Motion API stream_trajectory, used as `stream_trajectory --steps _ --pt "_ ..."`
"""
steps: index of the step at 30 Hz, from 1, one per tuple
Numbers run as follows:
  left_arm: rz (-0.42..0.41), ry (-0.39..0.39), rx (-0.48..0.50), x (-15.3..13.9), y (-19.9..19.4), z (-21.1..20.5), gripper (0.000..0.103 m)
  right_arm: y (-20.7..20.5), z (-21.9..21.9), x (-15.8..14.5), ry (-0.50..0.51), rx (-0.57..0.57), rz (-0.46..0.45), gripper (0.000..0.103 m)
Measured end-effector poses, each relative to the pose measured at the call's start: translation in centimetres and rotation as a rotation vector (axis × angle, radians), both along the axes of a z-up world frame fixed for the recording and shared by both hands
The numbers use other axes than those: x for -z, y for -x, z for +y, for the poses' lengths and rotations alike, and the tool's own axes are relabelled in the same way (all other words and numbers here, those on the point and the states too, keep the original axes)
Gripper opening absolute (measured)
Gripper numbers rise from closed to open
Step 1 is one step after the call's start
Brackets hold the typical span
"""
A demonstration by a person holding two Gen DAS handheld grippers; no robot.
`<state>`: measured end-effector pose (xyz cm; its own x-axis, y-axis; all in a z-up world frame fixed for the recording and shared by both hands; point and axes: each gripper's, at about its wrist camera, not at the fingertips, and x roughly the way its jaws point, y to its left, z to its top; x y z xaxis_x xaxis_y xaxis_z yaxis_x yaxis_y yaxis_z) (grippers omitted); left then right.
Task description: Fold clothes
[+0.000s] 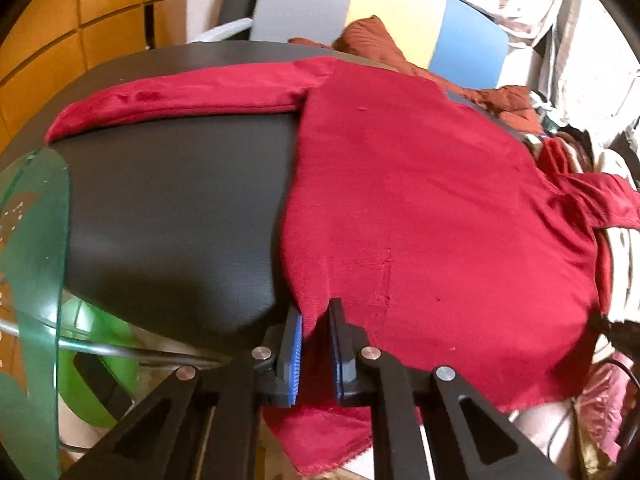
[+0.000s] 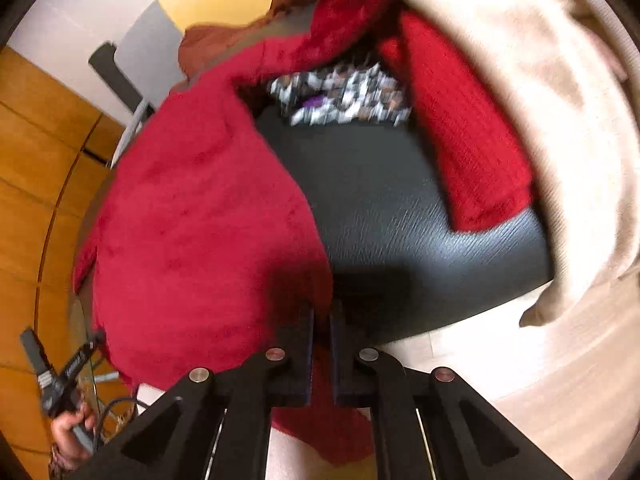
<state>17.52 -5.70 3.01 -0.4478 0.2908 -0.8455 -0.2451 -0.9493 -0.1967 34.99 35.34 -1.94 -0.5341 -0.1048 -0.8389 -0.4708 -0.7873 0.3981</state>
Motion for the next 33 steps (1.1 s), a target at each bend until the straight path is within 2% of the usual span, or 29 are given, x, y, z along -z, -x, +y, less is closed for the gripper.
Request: stream_trajectory --steps 3,6,8,11,14,17,19,22,24,25,26,28,29,30,33 --pt "-0.024 -0.011 0.017 -0.4 -0.6 0.4 0.01 -0.2 0.4 -0.9 -0.103 0.018 0.014 0.007" --pt "-0.023 -0.001 0.0 -1.0 -1.2 0.2 0.01 -0.3 0.5 -0.4 -0.112 0.016 -0.008 0.008" --pt "-0.037 -0.028 -0.042 -1.3 -1.5 -1.1 0.01 -0.3 0.5 -0.6 -0.124 0.008 -0.004 0.012" --pt "-0.052 -0.069 -0.103 -1.5 -2.0 -3.1 0.01 -0.7 -0.3 -2.8 -0.228 0.028 0.1 0.022" --pt "-0.066 -0.053 -0.111 -1.1 -2.1 -3.6 0.01 -0.9 -1.5 -4.9 -0.3 -0.018 0.227 0.027" --pt "-0.066 -0.001 -0.082 -0.8 -2.3 -3.0 0.01 0.5 -3.3 -4.3 -0.217 -0.107 0.26 0.03" --pt "-0.043 0.044 -0.078 -1.0 -2.5 -2.7 0.01 1.2 -3.8 -2.7 -0.15 -0.144 0.207 0.03" --pt "0.027 0.111 -0.12 -1.9 -2.5 -2.5 0.012 2.3 -4.3 -0.1 -0.111 -0.203 0.087 0.031" --pt "0.155 0.193 -0.174 -3.6 -2.7 -2.4 0.013 2.3 -4.2 -0.2 -0.089 -0.199 0.087 0.035" --pt "0.245 0.222 -0.203 -4.9 -2.9 -2.5 0.015 2.3 -3.9 -0.2 -0.056 -0.191 0.096 0.043" --pt "0.316 0.221 -0.222 -6.0 -3.3 -2.5 0.019 2.3 -3.6 -0.1 -0.017 -0.182 0.113 0.047" --pt "0.424 0.183 -0.239 -7.7 -4.0 -2.4 0.025 2.2 -3.0 0.2 0.051 -0.151 0.139 0.052" --pt "0.462 0.153 -0.233 -8.4 -4.2 -2.2 0.033 2.0 -2.8 0.2 0.061 -0.138 0.147 0.052" --pt "0.476 0.117 -0.203 -8.7 -3.9 -1.6 0.044 1.9 -2.6 -0.1 0.062 -0.128 0.155 0.052" --pt "0.462 0.014 -0.063 -8.3 -2.0 1.0 0.046 1.2 -2.1 -1.0 0.059 -0.09 0.191 0.052"
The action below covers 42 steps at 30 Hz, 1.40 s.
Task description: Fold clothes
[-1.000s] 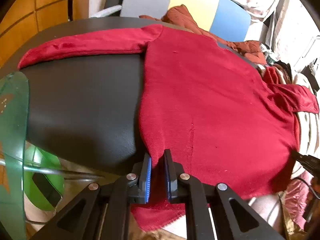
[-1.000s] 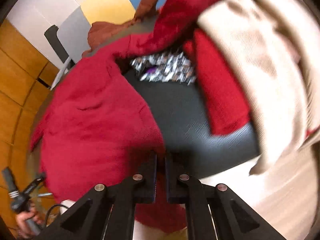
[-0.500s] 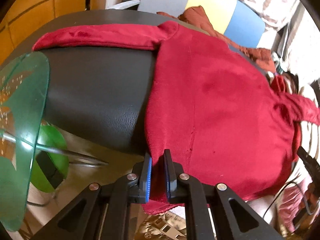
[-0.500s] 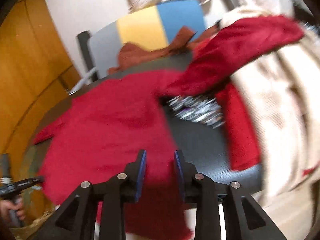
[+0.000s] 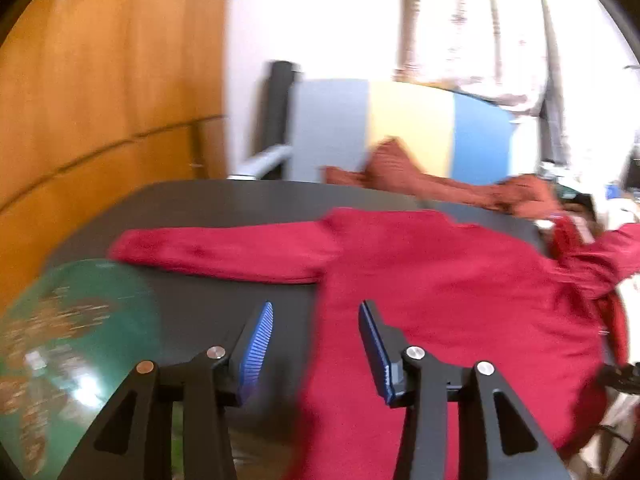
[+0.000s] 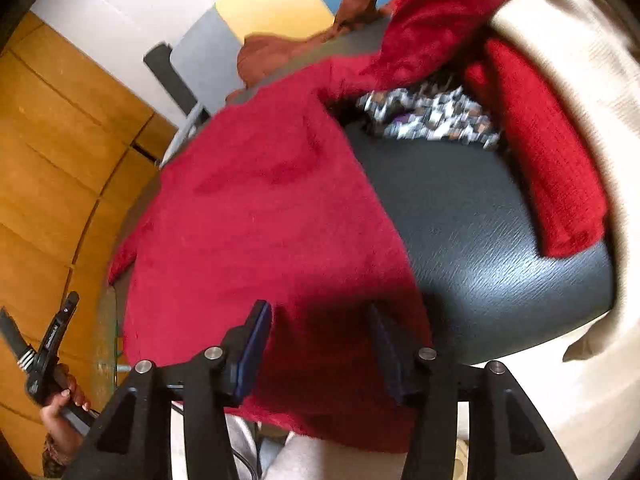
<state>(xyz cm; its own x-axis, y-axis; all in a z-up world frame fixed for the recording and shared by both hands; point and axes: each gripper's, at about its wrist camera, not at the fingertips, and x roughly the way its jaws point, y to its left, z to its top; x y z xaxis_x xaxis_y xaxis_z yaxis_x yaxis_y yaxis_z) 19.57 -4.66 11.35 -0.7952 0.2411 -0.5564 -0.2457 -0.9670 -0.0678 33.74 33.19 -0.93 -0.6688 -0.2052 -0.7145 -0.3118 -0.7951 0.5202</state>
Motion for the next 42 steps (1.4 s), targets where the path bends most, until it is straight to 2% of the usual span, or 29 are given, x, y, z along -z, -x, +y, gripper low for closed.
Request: stream_trajectory --steps 2,4,6,8,9,11,14,21,23,24,26,27,28,29,32,35,38,40,42 --pt "-0.013 -0.006 0.094 1.0 1.5 2.0 0.046 -0.9 0.9 -1.4 -0.013 0.045 0.066 0.052" --pt "-0.033 0.026 0.129 2.9 3.4 3.9 0.046 -1.4 2.5 -2.8 -0.023 0.108 0.126 0.055" --pt "-0.111 0.046 0.117 5.4 5.4 4.6 0.046 -2.2 4.0 -4.0 -0.018 0.165 0.169 0.059" --pt "-0.224 0.041 0.092 8.2 7.2 4.6 0.048 -3.2 6.0 -5.5 -0.036 0.233 0.207 0.059" --pt "-0.169 0.01 0.081 8.7 6.9 4.3 0.049 -3.5 7.0 -6.3 -0.05 0.268 0.23 0.06" --pt "-0.122 0.032 0.092 8.9 6.4 4.5 0.05 -3.9 9.1 -7.9 -0.078 0.336 0.283 0.062" --pt "-0.134 0.04 0.085 8.9 6.7 4.7 0.051 -3.9 12.8 -9.4 -0.076 0.416 0.338 0.064" --pt "-0.124 0.019 0.089 9.1 6.6 4.4 0.052 -1.2 20.6 -10.0 0.019 0.598 0.356 0.062" --pt "-0.121 0.022 0.09 9.1 6.4 4.4 0.052 -0.7 22.0 -9.8 0.048 0.673 0.331 0.058" --pt "-0.121 0.023 0.09 9.0 6.4 4.4 0.052 -0.5 22.6 -9.5 0.062 0.711 0.31 0.052" --pt "-0.12 0.023 0.089 9.0 6.5 4.6 0.052 -0.2 23.7 -8.9 0.115 0.75 0.296 0.037" --pt "-0.119 0.023 0.089 9.0 6.5 4.7 0.052 0.0 24.1 -8.8 0.126 0.765 0.288 0.02" --pt "-0.118 0.024 0.089 9.1 6.5 4.7 0.052 0.3 24.0 -8.9 0.12 0.768 0.284 0.009" --pt "-0.116 0.025 0.089 9.1 6.5 4.7 0.053 0.7 23.8 -9.2 0.11 0.765 0.285 0.009" --pt "-0.11 0.028 0.087 9.1 6.4 4.9 0.055 3.3 21.1 -11.6 -0.014 0.674 0.326 0.009" --pt "-0.097 0.04 0.089 9.2 6.4 5.1 0.056 7.7 15.6 -14.8 -0.181 0.496 0.379 0.009" --pt "-0.089 0.043 0.092 9.2 6.4 5.1 0.057 12.2 7.2 -17.4 -0.368 0.227 0.421 0.009" --pt "-0.087 0.04 0.095 9.2 6.4 5.1 0.057 15.6 0.6 -17.0 -0.496 0.013 0.413 0.009" --pt "-0.084 0.039 0.101 9.3 6.4 5.0 0.058 18.2 -4.5 -14.7 -0.56 -0.175 0.354 0.009"
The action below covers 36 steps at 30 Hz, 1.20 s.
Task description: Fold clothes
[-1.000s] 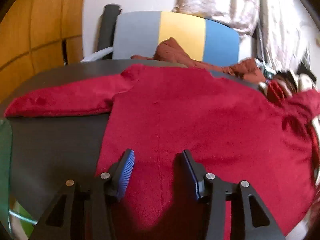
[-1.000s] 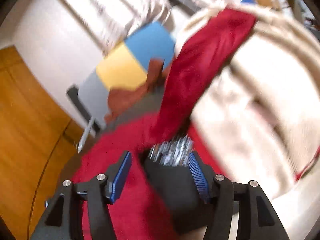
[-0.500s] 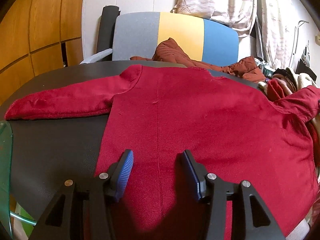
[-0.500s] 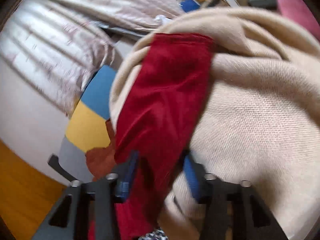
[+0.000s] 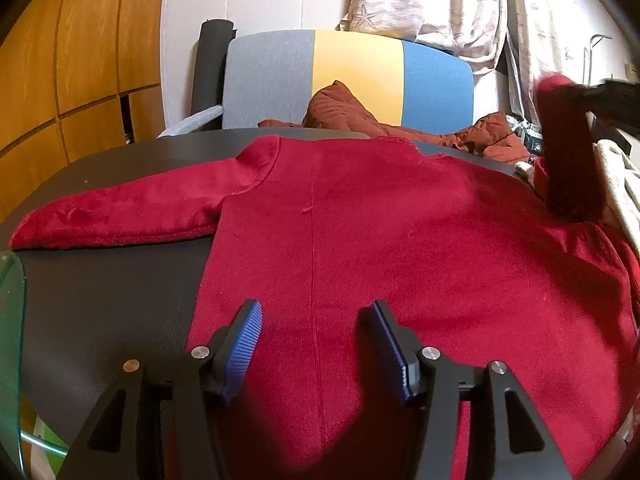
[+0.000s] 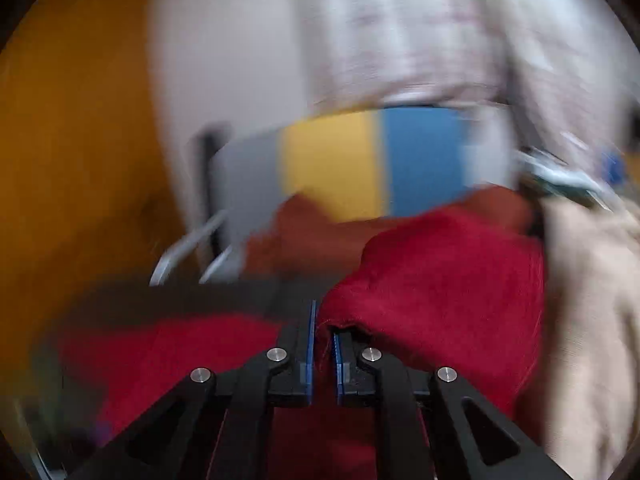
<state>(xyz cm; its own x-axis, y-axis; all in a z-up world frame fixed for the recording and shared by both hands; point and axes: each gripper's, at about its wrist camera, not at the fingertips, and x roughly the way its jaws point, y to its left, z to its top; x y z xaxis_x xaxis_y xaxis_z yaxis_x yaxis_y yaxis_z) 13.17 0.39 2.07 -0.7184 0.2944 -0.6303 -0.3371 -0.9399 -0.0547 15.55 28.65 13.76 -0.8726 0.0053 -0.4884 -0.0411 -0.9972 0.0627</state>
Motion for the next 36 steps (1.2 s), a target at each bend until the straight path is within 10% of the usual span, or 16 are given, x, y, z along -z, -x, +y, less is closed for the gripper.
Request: stream_trajectory --steps 4,8,12,18,26,32,34,36 --pt "0.023 0.009 0.02 0.1 -0.2 0.0 0.058 3.2 -6.2 6.8 -0.116 -0.142 -0.207 0.047" --pt "0.053 0.009 0.042 0.3 -0.4 -0.1 0.058 0.1 -3.9 9.3 -0.023 -0.107 -0.146 0.058" --pt "-0.023 -0.022 0.017 -0.6 0.5 -0.1 0.058 -3.0 1.7 9.7 0.15 0.006 -0.049 0.094" --pt "-0.165 -0.243 -0.033 -3.6 5.0 1.1 0.058 -4.1 8.4 13.1 0.501 0.137 -0.063 0.089" --pt "-0.283 -0.186 -0.054 -3.7 14.0 6.7 0.058 -4.8 8.3 13.3 0.484 0.208 -0.03 0.085" --pt "-0.353 -0.322 -0.058 -2.0 16.0 7.9 0.057 -6.3 9.5 13.8 0.512 0.285 0.017 0.084" --pt "-0.376 -0.368 -0.013 -1.6 16.0 8.3 0.049 -6.1 9.5 13.8 0.511 0.286 0.013 0.084" --pt "-0.392 -0.357 0.009 -1.4 16.1 8.6 0.011 -6.2 9.7 13.7 0.513 0.287 0.014 0.084"
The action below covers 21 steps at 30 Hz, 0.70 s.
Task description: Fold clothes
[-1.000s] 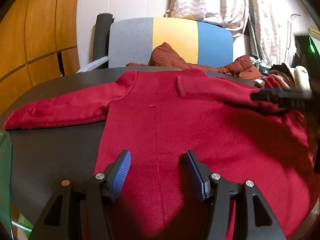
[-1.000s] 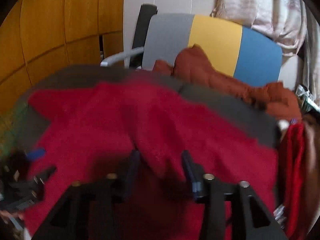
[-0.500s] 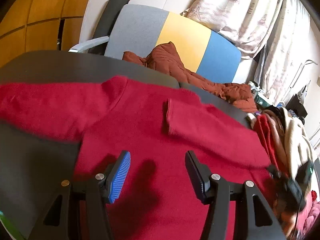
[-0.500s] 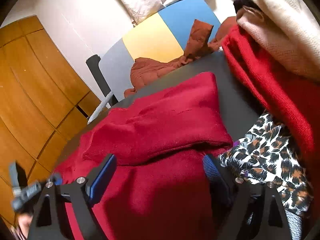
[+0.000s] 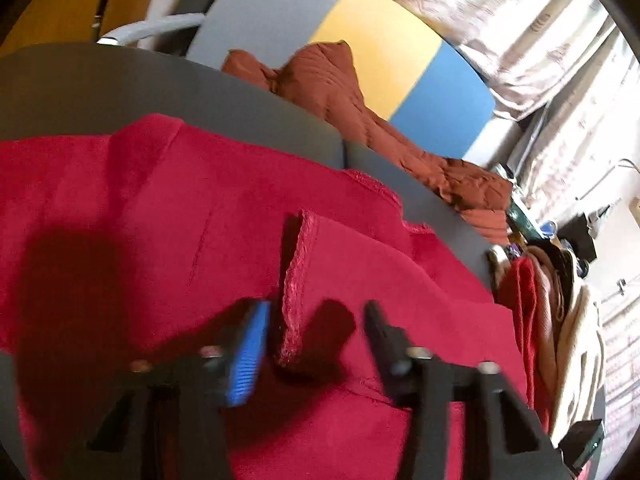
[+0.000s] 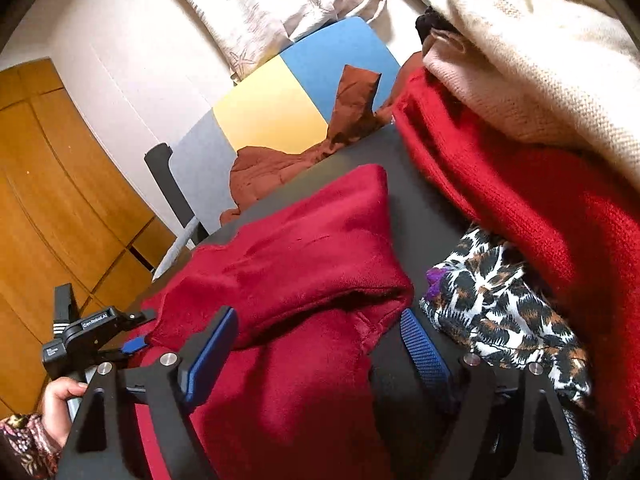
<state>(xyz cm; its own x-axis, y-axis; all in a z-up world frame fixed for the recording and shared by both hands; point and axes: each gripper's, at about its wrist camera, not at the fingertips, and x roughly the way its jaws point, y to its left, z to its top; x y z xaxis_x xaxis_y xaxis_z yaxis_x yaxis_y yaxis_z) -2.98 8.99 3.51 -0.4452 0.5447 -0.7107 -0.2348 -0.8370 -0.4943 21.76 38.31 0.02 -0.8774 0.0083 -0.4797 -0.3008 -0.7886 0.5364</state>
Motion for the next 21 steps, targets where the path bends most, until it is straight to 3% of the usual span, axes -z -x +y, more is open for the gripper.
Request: stream_trajectory --steps 4,7,10,13,15,18,19,21 --pt "0.07 -0.149 -0.034 -1.4 -1.0 -2.4 0.01 -0.2 0.2 0.1 -0.002 0.0 0.001 0.085" --pt "0.125 -0.153 -0.082 -1.7 -1.8 -4.2 0.01 -0.1 0.2 0.3 -0.003 0.001 0.003 0.085" --pt "0.083 -0.101 -0.103 0.5 -1.8 -5.1 0.01 0.0 0.1 0.3 -0.009 0.001 -0.003 0.085" --pt "0.012 -0.249 -0.133 2.2 -1.4 -7.0 0.012 -0.2 0.1 0.2 -0.01 0.001 -0.007 0.085" --pt "0.019 -0.262 -0.125 2.2 -1.6 -7.1 0.014 0.0 0.0 0.1 -0.017 0.003 -0.026 0.084" --pt "0.038 -0.27 -0.114 2.1 -1.7 -7.0 0.018 0.6 -0.5 -0.8 -0.091 0.069 -0.135 0.074" --pt "0.041 -0.276 -0.114 2.2 -1.7 -7.0 0.018 0.8 -0.7 -1.3 -0.114 0.062 -0.153 0.068" --pt "0.046 -0.288 -0.114 2.3 -1.5 -6.8 0.018 1.1 -1.1 -2.4 -0.158 0.012 -0.169 0.064"
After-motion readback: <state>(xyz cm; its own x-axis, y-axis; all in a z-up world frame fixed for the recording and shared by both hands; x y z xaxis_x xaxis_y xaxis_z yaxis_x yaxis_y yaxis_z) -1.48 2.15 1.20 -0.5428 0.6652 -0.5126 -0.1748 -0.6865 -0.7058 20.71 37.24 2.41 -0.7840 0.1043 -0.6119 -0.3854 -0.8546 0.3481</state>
